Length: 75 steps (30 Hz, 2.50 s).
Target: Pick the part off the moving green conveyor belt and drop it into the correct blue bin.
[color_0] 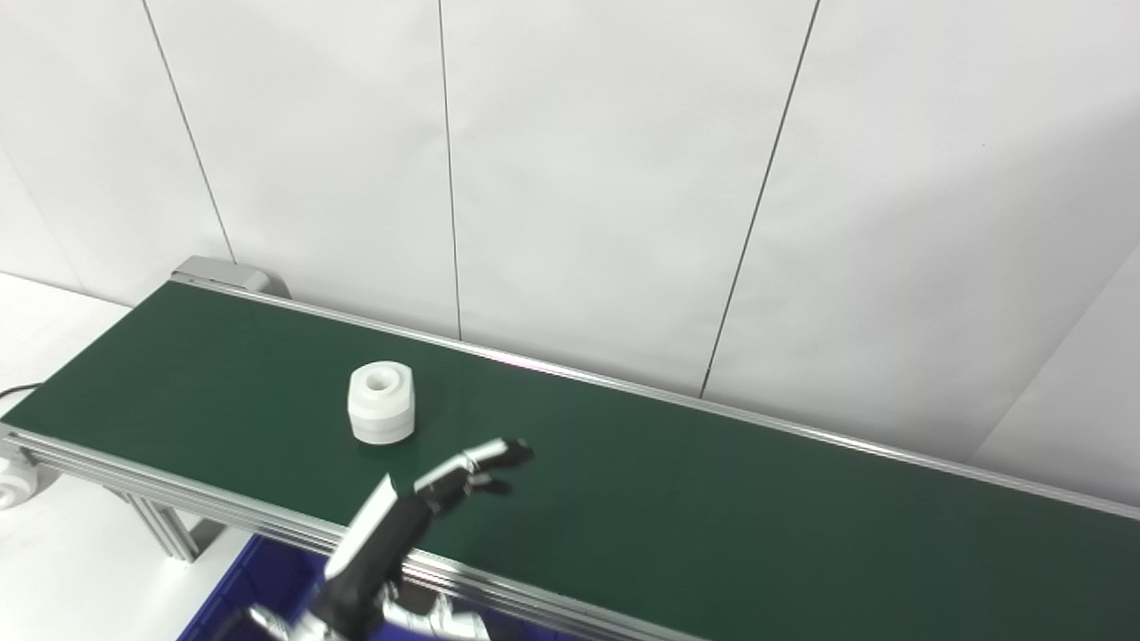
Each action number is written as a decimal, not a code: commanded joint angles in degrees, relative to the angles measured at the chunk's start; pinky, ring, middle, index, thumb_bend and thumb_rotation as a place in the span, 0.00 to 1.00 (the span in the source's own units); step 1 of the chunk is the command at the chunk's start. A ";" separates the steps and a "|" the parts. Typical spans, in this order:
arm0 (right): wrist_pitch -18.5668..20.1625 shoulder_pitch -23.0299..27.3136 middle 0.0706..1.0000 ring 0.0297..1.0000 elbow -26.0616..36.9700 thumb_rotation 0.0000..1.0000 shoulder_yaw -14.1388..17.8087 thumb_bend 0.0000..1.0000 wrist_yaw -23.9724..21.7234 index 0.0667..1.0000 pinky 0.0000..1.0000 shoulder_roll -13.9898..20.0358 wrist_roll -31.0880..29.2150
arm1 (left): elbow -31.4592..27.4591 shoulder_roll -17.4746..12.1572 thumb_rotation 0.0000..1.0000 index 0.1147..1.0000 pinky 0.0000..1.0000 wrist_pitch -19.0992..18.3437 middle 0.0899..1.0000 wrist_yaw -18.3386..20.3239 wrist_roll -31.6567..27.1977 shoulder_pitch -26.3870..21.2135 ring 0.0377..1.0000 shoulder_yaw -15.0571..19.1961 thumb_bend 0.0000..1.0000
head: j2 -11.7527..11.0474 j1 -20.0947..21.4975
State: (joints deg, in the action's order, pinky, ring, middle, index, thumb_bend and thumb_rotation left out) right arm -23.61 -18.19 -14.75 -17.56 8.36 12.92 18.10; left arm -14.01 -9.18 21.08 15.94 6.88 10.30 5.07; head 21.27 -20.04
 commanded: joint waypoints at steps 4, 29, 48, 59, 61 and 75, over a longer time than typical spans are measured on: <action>-3.30 0.82 1.00 0.95 0.60 0.35 -1.51 0.85 2.15 1.00 0.83 1.27 -1.80 | -4.34 -1.56 0.24 0.87 0.86 -8.93 0.93 -3.22 7.11 -6.63 0.92 0.53 0.79 | -0.22 0.05; -3.29 2.38 1.00 0.95 0.29 0.38 -7.53 0.84 8.05 1.00 0.84 3.81 -0.24 | 21.93 -16.67 0.15 0.92 0.91 -27.89 1.00 -4.84 27.25 -30.92 1.00 -7.62 0.89 | 0.42 0.93; -3.30 1.92 1.00 0.94 1.42 0.36 -7.92 0.84 8.23 1.00 0.83 3.93 -0.72 | 31.44 -18.39 0.11 0.87 1.00 -35.82 1.00 2.94 33.05 -35.36 1.00 -21.00 0.93 | 1.24 1.09; -3.30 1.38 1.00 0.93 1.99 0.41 -7.39 0.85 8.27 1.00 0.83 4.14 0.07 | 40.37 -11.81 0.00 0.45 0.50 -18.53 0.48 -11.29 19.39 -33.81 0.45 -14.00 0.50 | 2.15 1.18; -3.30 1.31 1.00 0.93 2.04 0.41 -7.28 0.85 8.16 1.00 0.82 4.13 0.01 | 41.16 -10.97 0.00 0.43 0.49 -16.76 0.47 -12.60 17.73 -33.85 0.44 -13.07 0.50 | 2.25 1.23; -3.27 0.23 0.99 0.92 2.98 0.38 -6.03 0.84 6.74 1.00 0.81 3.14 0.07 | 40.29 -8.61 0.00 0.46 0.44 -7.03 0.44 -16.32 9.25 -32.01 0.41 -7.76 0.50 | 3.40 2.29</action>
State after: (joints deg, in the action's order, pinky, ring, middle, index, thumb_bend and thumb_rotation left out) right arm -23.62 -17.58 -13.73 -24.16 15.19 16.18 18.19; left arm 29.19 -16.99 12.74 0.57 17.36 -21.13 -3.63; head 24.61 -17.67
